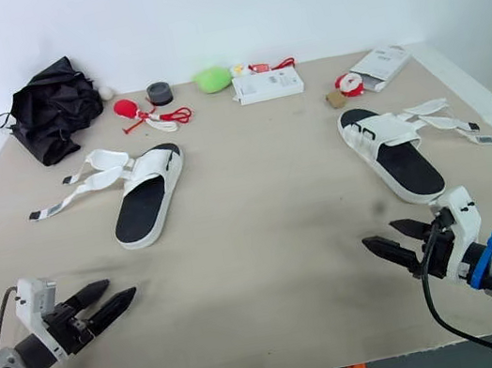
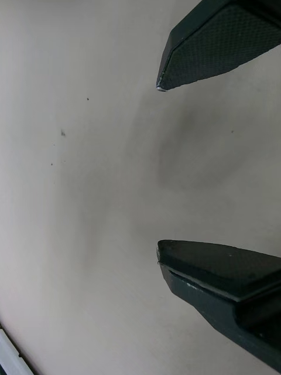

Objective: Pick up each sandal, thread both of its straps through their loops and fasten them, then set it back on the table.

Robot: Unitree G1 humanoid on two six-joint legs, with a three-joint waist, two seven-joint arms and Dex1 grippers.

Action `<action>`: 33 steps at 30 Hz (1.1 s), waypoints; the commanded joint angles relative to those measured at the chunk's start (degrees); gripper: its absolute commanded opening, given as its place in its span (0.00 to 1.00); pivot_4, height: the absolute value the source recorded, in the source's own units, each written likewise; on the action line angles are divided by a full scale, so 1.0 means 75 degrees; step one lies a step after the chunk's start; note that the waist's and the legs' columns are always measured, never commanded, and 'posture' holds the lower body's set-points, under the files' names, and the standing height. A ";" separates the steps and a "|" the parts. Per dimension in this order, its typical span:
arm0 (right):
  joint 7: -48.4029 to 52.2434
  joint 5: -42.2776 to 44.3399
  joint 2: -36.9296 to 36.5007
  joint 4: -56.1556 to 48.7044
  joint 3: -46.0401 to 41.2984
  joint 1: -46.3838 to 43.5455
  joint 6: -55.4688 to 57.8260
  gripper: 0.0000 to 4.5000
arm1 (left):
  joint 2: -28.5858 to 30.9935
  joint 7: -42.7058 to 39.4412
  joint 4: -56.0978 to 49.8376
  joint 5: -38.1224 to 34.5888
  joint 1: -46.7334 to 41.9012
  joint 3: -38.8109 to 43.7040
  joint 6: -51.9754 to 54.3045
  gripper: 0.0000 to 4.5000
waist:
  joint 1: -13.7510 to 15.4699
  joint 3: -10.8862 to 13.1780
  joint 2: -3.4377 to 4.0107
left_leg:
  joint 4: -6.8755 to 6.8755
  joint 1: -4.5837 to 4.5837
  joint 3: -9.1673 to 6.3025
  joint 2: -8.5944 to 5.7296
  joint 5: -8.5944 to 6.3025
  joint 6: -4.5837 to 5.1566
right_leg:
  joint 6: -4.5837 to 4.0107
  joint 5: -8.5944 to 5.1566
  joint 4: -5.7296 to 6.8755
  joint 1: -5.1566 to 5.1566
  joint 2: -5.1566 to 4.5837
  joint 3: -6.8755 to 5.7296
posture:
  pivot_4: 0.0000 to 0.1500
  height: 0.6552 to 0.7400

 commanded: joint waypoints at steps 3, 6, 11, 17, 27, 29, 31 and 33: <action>0.0055 -0.0008 -0.0106 -0.0056 0.0058 -0.0218 -0.0024 0.97 | 0.0103 -0.0002 -0.0227 -0.0200 -0.0311 -0.0099 0.0130 1.00 | 0.0000 0.0000 0.0000 | 0.0000 0.0001 0.0000 0.0000 0.0000 0.0000 | 0.0000 0.0000 0.0000 0.0000 0.0000 0.0000 | 1.00 1.00; 0.0057 -0.0007 -0.0116 -0.0071 0.0049 -0.0201 -0.0010 0.97 | 0.0157 -0.0278 -0.0245 -0.0454 -0.0423 -0.0206 0.0312 1.00 | 0.0001 0.0000 0.0000 | 0.0001 0.0002 -0.0003 0.0000 0.0001 0.0002 | 0.0002 0.0001 0.0001 0.0003 0.0001 -0.0003 | 1.00 1.00; 0.0023 0.0089 -0.0127 -0.0225 -0.0062 -0.0078 0.0099 0.97 | 0.0443 -0.0943 -0.0219 -0.0702 -0.0622 -0.0501 0.0506 1.00 | 0.0001 0.0000 -0.0001 | 0.0000 0.0000 0.0003 0.0000 -0.0003 0.0001 | 0.0017 0.0010 0.0001 0.0001 0.0004 0.0002 | 1.00 1.00; -0.0273 0.0208 -0.0105 -0.0385 -0.0178 -0.0311 0.0324 0.97 | 0.0449 -0.1464 -0.0334 -0.0364 -0.1452 -0.1165 -0.0066 1.00 | 0.0007 -0.0001 0.0001 | 0.0003 0.0001 0.0002 0.0000 -0.0002 0.0002 | 0.0012 0.0007 0.0002 0.0002 0.0004 0.0002 | 1.00 1.00; -0.2241 -0.1217 0.0375 0.1067 0.0813 -0.3067 -0.0139 0.97 | -0.0238 -0.1682 -0.0146 0.0403 -0.3741 -0.2608 -0.1140 1.00 | -0.0010 0.0001 -0.0006 | 0.0008 0.0026 0.0063 -0.0007 0.0006 0.0013 | 0.0045 0.0058 0.0001 0.0004 0.0041 0.0064 | 1.00 1.00; -0.2279 -0.1620 0.0441 0.1673 0.1102 -0.3545 -0.0544 0.97 | -0.0737 -0.1542 0.0206 0.0604 -0.4222 -0.2821 -0.1501 1.00 | -0.0006 0.0000 -0.0005 | 0.0008 0.0025 0.0068 -0.0011 0.0007 0.0016 | 0.0050 0.0065 0.0001 0.0004 0.0041 0.0071 | 1.00 1.00; -0.2289 -0.1897 0.0508 0.2306 0.1264 -0.3968 -0.0858 0.97 | -0.1066 -0.1470 0.0503 0.0822 -0.4549 -0.3015 -0.1723 1.00 | -0.0002 0.0001 -0.0006 | 0.0008 0.0021 0.0075 -0.0018 0.0002 0.0025 | 0.0050 0.0065 -0.0001 0.0003 0.0038 0.0079 | 1.00 1.00; -0.2260 -0.2117 0.0572 0.2928 0.1376 -0.4359 -0.1163 0.97 | -0.1247 -0.1418 0.0765 0.1159 -0.4754 -0.3240 -0.1953 1.00 | -0.0010 0.0000 -0.0006 | 0.0008 0.0018 0.0082 -0.0020 -0.0004 0.0034 | 0.0050 0.0066 -0.0002 -0.0001 0.0037 0.0089 | 1.00 1.00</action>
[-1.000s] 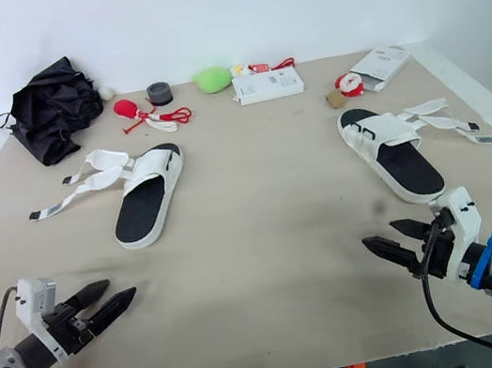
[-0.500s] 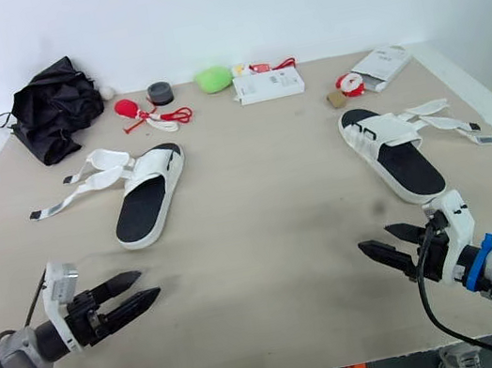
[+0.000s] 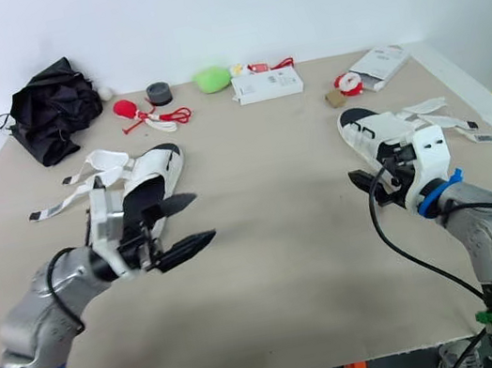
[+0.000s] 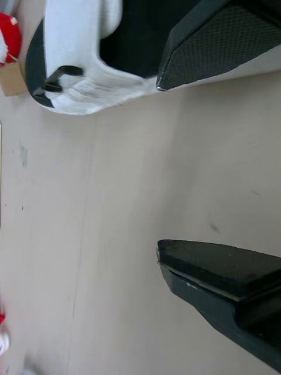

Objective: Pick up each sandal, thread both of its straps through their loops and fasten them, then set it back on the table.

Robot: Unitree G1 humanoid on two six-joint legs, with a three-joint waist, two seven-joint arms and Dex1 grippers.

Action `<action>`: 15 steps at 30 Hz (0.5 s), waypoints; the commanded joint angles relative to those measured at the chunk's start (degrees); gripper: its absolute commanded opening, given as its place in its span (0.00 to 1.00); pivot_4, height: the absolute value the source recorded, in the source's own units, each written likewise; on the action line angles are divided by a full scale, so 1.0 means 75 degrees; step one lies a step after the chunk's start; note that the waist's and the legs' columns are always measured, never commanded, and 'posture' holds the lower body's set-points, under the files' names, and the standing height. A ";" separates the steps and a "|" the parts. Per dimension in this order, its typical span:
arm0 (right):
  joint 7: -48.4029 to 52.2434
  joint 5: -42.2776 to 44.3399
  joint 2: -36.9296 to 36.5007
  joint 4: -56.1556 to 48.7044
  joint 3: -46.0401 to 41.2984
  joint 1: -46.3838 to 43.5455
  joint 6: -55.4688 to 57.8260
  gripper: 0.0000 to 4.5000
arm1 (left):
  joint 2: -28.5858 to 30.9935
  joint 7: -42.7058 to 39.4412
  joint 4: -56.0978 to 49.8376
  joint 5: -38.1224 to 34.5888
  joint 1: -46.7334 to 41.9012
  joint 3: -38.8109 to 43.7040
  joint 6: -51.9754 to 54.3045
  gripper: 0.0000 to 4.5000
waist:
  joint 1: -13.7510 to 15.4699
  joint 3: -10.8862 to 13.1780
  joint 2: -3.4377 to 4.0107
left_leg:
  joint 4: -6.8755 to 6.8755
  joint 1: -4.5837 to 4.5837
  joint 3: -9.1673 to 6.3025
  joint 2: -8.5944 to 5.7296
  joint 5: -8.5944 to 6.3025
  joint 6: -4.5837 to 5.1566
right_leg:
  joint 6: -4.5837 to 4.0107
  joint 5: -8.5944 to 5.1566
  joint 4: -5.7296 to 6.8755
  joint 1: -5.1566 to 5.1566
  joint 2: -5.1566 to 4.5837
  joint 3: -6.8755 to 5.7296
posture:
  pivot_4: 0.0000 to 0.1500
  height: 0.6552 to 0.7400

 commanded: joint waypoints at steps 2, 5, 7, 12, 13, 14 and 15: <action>0.0032 -0.0554 0.0041 0.1319 0.0136 -0.0874 -0.0916 0.97 | -0.0338 0.0152 0.0470 0.0679 -0.0417 -0.0370 -0.0634 1.00 | -0.0004 0.0000 0.0000 | 0.0000 0.0001 0.0012 -0.0003 -0.0006 0.0009 | 0.0000 0.0001 0.0000 -0.0003 0.0000 0.0014 | 1.00 1.00; 0.0123 -0.0842 0.0083 0.2480 0.0264 -0.1645 -0.1501 0.97 | -0.0611 0.0260 0.0721 0.0861 -0.0612 -0.0494 -0.0805 1.00 | -0.0029 0.0001 -0.0001 | 0.0000 0.0004 0.0030 -0.0003 -0.0011 0.0017 | 0.0003 0.0002 0.0000 -0.0008 -0.0001 0.0033 | 1.00 1.00; 0.0173 -0.0968 0.0122 0.3224 0.0316 -0.2144 -0.1787 0.97 | -0.0732 0.0256 0.0786 0.0888 -0.0679 -0.0515 -0.0882 1.00 | -0.0040 0.0001 -0.0001 | 0.0000 0.0010 0.0048 -0.0001 -0.0012 0.0018 | 0.0013 0.0010 0.0000 -0.0011 0.0000 0.0052 | 1.00 1.00; 0.0247 -0.1402 0.0340 0.4825 0.0568 -0.3140 -0.2495 0.97 | -0.1050 0.0511 0.1019 0.0891 -0.0879 -0.0394 -0.0989 1.00 | -0.0044 0.0002 -0.0001 | 0.0000 0.0022 0.0061 0.0002 -0.0011 0.0019 | 0.0024 0.0021 0.0000 -0.0008 0.0003 0.0068 | 1.00 1.00; 0.0237 -0.1454 0.0434 0.5203 0.0604 -0.3381 -0.2607 0.97 | -0.1112 0.0577 0.1038 0.0900 -0.0932 -0.0397 -0.0986 1.00 | -0.0050 0.0001 -0.0001 | 0.0000 0.0021 0.0061 0.0002 -0.0010 0.0020 | 0.0025 0.0022 0.0001 -0.0008 0.0002 0.0068 | 1.00 1.00; 0.0212 -0.1530 0.0514 0.5553 0.0656 -0.3588 -0.2720 0.97 | -0.1156 0.0629 0.1042 0.0918 -0.0967 -0.0398 -0.0985 1.00 | -0.0054 0.0002 -0.0001 | 0.0000 0.0026 0.0068 0.0003 -0.0010 0.0020 | 0.0027 0.0024 0.0001 -0.0007 0.0004 0.0076 | 1.00 1.00; 0.0173 -0.1615 0.0599 0.5845 0.0707 -0.3753 -0.2857 0.97 | -0.1169 0.0671 0.1045 0.0935 -0.0982 -0.0374 -0.0983 1.00 | -0.0068 0.0002 -0.0001 | 0.0000 0.0027 0.0070 0.0003 -0.0009 0.0021 | 0.0027 0.0026 0.0001 -0.0007 0.0003 0.0079 | 1.00 1.00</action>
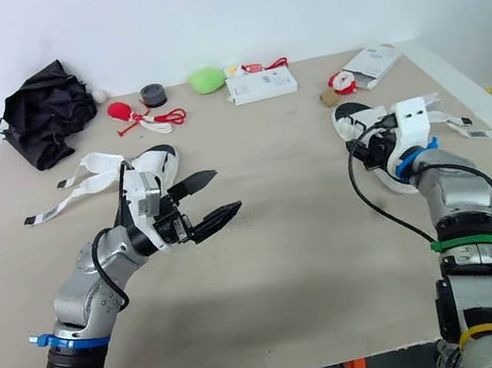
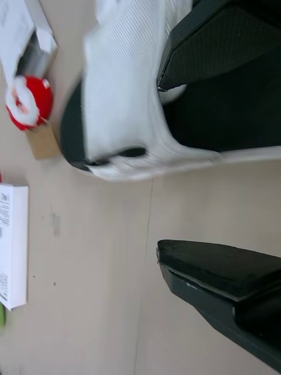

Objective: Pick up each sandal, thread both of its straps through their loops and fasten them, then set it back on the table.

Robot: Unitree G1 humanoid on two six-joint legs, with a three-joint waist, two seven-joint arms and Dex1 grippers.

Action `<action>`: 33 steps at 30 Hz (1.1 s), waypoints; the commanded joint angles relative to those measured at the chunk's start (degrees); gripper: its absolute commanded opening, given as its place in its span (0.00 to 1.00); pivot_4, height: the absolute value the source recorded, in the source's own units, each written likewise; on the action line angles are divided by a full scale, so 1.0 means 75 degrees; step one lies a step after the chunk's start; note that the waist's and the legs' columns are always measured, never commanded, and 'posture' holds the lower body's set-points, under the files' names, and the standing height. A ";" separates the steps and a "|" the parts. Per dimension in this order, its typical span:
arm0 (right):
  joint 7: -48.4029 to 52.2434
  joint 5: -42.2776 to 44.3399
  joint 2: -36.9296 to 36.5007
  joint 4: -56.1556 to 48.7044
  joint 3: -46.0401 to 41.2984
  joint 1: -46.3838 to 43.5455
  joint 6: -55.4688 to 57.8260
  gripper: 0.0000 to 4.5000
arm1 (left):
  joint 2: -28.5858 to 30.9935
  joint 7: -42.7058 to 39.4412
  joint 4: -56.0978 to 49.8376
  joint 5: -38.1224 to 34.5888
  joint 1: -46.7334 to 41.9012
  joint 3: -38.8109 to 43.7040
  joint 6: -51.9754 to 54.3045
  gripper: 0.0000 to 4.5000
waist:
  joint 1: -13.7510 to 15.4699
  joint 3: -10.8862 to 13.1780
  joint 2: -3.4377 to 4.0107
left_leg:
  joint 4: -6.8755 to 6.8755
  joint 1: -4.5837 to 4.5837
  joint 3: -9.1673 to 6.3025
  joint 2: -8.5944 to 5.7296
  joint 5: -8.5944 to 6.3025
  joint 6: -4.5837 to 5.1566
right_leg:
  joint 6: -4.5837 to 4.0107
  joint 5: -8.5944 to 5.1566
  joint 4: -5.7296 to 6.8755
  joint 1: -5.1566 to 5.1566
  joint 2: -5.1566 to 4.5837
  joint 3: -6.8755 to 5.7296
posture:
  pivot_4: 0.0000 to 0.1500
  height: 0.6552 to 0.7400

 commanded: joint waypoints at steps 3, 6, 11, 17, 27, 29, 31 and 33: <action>-0.0025 -0.0405 0.0325 0.1488 0.0097 -0.1004 -0.0814 0.97 | 0.0007 0.0205 -0.0160 -0.0009 -0.0186 0.0177 -0.0090 1.00 | -0.0015 0.0000 0.0001 | -0.0001 0.0003 0.0005 0.0003 0.0000 0.0000 | 0.0000 0.0003 0.0000 0.0000 0.0002 0.0007 | 1.00 1.00; 0.0317 -0.0151 0.0332 0.1355 -0.0108 -0.0941 -0.0758 0.97 | 0.0096 0.0308 -0.0286 -0.0051 -0.0085 0.0258 0.0004 1.00 | -0.0013 0.0000 0.0001 | -0.0003 0.0002 0.0009 0.0002 0.0000 0.0001 | -0.0001 0.0003 -0.0001 -0.0002 0.0000 0.0010 | 1.00 1.00; 0.0147 -0.0308 0.0369 0.1702 -0.0144 -0.0927 -0.1036 0.97 | 0.0108 0.0485 -0.0512 -0.0132 0.0060 0.0295 0.0123 1.00 | -0.0011 0.0000 0.0001 | -0.0002 -0.0001 0.0011 -0.0001 -0.0002 0.0004 | 0.0000 0.0004 -0.0002 -0.0002 -0.0008 0.0010 | 1.00 1.00; -0.0672 -0.0631 0.0581 0.3021 -0.0131 -0.1726 -0.1779 0.97 | 0.0028 0.0700 -0.0582 -0.0277 0.0006 0.0454 0.0276 1.00 | -0.0068 0.0000 0.0001 | -0.0002 0.0011 0.0017 0.0002 0.0002 0.0000 | 0.0001 0.0011 0.0001 0.0000 -0.0002 0.0018 | 1.00 1.00; -0.0724 -0.0716 0.0847 0.3899 -0.0168 -0.2131 -0.2554 0.39 | 0.0488 0.0601 -0.0536 -0.0238 0.0207 0.0648 0.0324 1.00 | -0.0183 0.0000 0.0002 | -0.0005 0.0010 0.0018 0.0002 0.0005 0.0001 | -0.0002 0.0014 0.0002 0.0001 -0.0005 0.0019 | 1.00 1.00; -0.0633 -0.0700 0.0883 0.3895 -0.0175 -0.2102 -0.2619 0.24 | 0.0647 0.0447 -0.0497 -0.0174 0.0273 0.0591 0.0282 1.00 | -0.0186 0.0000 0.0002 | -0.0006 0.0011 0.0021 0.0002 0.0005 0.0001 | -0.0002 0.0014 0.0001 0.0001 -0.0005 0.0020 | 1.00 1.00; -0.0391 -0.0622 0.0909 0.3836 -0.0208 -0.2045 -0.2586 0.01 | 0.0849 0.0206 -0.0437 -0.0130 0.0348 0.0514 0.0309 1.00 | -0.0207 0.0000 0.0002 | -0.0006 0.0013 0.0022 0.0003 0.0005 0.0001 | -0.0002 0.0014 0.0001 0.0001 -0.0004 0.0022 | 1.00 1.00; 0.0048 -0.0451 0.0948 0.3694 -0.0280 -0.1998 -0.2349 0.01 | 0.0999 0.0082 -0.0325 -0.0089 0.0343 0.0532 0.0319 1.00 | -0.0207 0.0000 0.0002 | -0.0006 0.0016 0.0022 0.0008 0.0005 0.0001 | -0.0003 0.0015 0.0002 0.0001 -0.0001 0.0022 | 1.00 1.00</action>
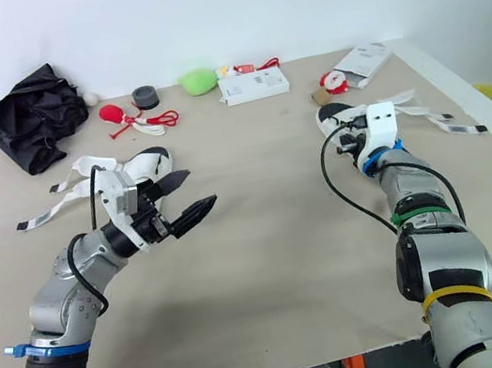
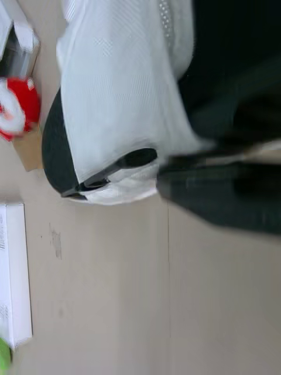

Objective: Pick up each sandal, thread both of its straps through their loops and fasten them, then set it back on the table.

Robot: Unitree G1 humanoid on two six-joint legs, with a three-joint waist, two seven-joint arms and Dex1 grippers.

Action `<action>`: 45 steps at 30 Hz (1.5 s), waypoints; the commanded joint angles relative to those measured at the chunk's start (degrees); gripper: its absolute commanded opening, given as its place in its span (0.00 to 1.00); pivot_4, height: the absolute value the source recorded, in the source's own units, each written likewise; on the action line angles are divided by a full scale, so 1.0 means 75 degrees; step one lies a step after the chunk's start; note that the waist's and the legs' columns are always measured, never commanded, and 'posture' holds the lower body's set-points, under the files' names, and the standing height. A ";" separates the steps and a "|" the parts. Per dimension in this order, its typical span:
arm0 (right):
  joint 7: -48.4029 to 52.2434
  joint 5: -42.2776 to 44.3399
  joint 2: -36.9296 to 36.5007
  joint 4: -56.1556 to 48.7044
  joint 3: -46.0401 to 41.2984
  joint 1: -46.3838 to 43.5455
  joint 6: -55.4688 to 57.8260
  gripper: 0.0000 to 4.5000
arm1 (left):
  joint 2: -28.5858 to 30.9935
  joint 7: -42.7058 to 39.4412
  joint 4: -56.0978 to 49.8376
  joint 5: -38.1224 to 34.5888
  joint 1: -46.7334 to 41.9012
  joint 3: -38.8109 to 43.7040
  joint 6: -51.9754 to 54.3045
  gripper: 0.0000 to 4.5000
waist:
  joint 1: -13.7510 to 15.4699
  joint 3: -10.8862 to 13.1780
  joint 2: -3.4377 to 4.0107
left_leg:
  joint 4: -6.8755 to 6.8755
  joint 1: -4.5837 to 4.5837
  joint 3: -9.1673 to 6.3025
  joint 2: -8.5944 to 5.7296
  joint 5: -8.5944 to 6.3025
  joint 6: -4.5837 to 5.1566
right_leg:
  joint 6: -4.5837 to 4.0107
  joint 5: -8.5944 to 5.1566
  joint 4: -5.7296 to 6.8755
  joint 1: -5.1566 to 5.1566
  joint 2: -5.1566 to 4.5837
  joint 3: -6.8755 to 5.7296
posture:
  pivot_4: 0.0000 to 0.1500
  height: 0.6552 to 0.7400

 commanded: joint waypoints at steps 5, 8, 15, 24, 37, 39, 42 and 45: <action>0.2458 0.0888 0.0260 -0.2200 -0.0036 0.0589 0.0898 0.01 | 0.0541 -0.0490 0.0361 0.0069 -0.0145 0.0258 -0.0142 1.00 | -0.0014 0.0000 0.0000 | -0.0003 0.0007 0.0002 0.0015 0.0001 -0.0001 | -0.0004 0.0003 0.0000 0.0000 0.0010 0.0004 | 1.00 1.00; 0.3812 0.1745 0.0148 -0.5033 0.0421 0.1695 0.2385 0.01 | 0.0838 -0.0727 0.0424 -0.0047 -0.0184 0.0444 -0.0070 1.00 | 0.0003 0.0002 0.0003 | -0.0009 0.0004 0.0000 0.0023 0.0001 -0.0003 | -0.0005 0.0001 0.0000 -0.0004 0.0003 0.0001 | 1.00 1.00; 0.5516 0.2758 -0.0704 -0.9466 0.1808 0.3617 0.4500 0.01 | 0.1874 -0.1507 0.0261 -0.0671 -0.0146 0.1144 0.0389 1.00 | 0.0018 0.0007 0.0008 | -0.0015 -0.0010 -0.0012 0.0028 -0.0008 -0.0018 | -0.0017 -0.0016 0.0002 -0.0018 -0.0011 -0.0018 | 1.00 1.00; 0.6967 0.1864 -0.1872 -1.0634 0.3543 0.4318 0.3826 0.01 | 0.2858 -0.2511 0.0047 -0.0930 0.0083 0.1174 0.0836 1.00 | 0.0044 0.0016 -0.0011 | -0.0005 -0.0010 -0.0014 0.0015 -0.0008 -0.0017 | -0.0016 -0.0020 0.0000 -0.0017 -0.0027 -0.0031 | 1.00 1.00; 0.7677 0.0868 -0.1772 -0.8055 0.3842 0.2540 0.2390 0.01 | 0.2190 -0.2575 0.0086 -0.0592 0.0054 0.0487 0.0526 1.00 | 0.0048 0.0033 -0.0043 | -0.0002 -0.0003 -0.0020 0.0018 -0.0003 -0.0023 | -0.0023 -0.0021 0.0003 -0.0009 -0.0017 -0.0035 | 1.00 1.00; 0.7742 0.0895 -0.1732 -0.7779 0.3788 0.2402 0.2333 0.01 | 0.2136 -0.2566 0.0084 -0.0572 0.0084 0.0455 0.0502 1.00 | 0.0056 0.0033 -0.0043 | -0.0003 -0.0007 -0.0021 0.0017 -0.0004 -0.0022 | -0.0027 -0.0024 0.0003 -0.0010 -0.0019 -0.0036 | 1.00 1.00; 0.7813 0.0848 -0.1668 -0.7418 0.3764 0.2309 0.2226 0.01 | 0.2039 -0.2548 0.0113 -0.0483 0.0142 0.0386 0.0407 1.00 | 0.0054 0.0034 -0.0043 | -0.0003 -0.0010 -0.0018 0.0012 -0.0008 -0.0017 | -0.0027 -0.0024 0.0002 -0.0012 -0.0024 -0.0032 | 1.00 1.00; 0.7954 0.0834 -0.1605 -0.7433 0.3864 0.2407 0.2188 0.01 | 0.1956 -0.2552 0.0232 -0.0367 0.0175 0.0356 0.0289 1.00 | 0.0054 0.0034 -0.0043 | -0.0002 -0.0010 -0.0018 0.0010 -0.0009 -0.0016 | -0.0026 -0.0024 0.0002 -0.0010 -0.0029 -0.0033 | 1.00 1.00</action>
